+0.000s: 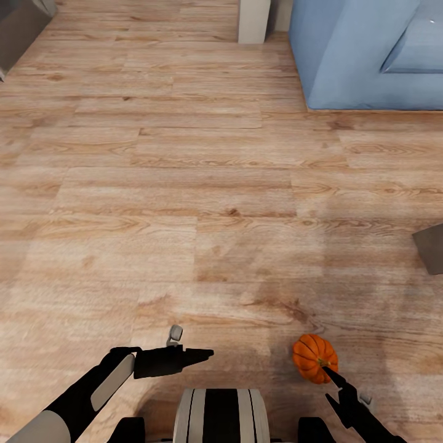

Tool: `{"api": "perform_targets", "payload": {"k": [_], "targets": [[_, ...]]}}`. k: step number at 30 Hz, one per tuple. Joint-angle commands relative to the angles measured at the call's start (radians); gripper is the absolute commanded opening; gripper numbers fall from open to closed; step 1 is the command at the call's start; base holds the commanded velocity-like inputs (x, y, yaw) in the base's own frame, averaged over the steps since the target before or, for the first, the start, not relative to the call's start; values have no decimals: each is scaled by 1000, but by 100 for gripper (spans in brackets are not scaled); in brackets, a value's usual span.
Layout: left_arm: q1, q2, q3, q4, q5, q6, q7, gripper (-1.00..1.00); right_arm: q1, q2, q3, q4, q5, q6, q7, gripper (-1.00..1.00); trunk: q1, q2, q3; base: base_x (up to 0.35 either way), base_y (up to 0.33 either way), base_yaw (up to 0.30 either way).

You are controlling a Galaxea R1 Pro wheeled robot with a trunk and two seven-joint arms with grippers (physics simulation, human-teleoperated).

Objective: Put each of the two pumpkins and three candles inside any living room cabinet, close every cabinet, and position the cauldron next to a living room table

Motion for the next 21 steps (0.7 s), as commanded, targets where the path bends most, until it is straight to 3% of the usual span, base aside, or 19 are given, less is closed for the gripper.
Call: {"api": "perform_targets", "payload": {"k": [1, 21], "targets": [[-1, 1, -4, 0, 9, 7, 1, 100, 0, 0, 11, 3, 12, -2, -13, 100, 0, 0, -1, 0, 28, 0], [-1, 1, -4, -1, 9, 7, 1, 100, 0, 0, 13, 3, 12, -2, -13, 100, 0, 0, -1, 0, 9, 0]]}}
